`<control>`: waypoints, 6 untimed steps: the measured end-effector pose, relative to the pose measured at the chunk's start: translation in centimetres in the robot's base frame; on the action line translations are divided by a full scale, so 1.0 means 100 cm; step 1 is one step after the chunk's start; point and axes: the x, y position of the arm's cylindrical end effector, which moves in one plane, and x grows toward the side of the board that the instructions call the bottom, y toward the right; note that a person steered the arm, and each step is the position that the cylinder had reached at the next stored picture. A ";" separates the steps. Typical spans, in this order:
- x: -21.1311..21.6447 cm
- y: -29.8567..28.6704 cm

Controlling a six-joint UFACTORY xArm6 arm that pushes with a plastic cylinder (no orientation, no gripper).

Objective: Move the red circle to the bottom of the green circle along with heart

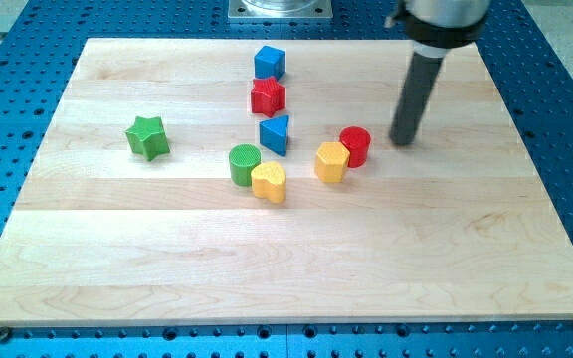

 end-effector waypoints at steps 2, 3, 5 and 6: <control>0.087 -0.127; 0.116 -0.168; 0.116 -0.157; 0.097 -0.150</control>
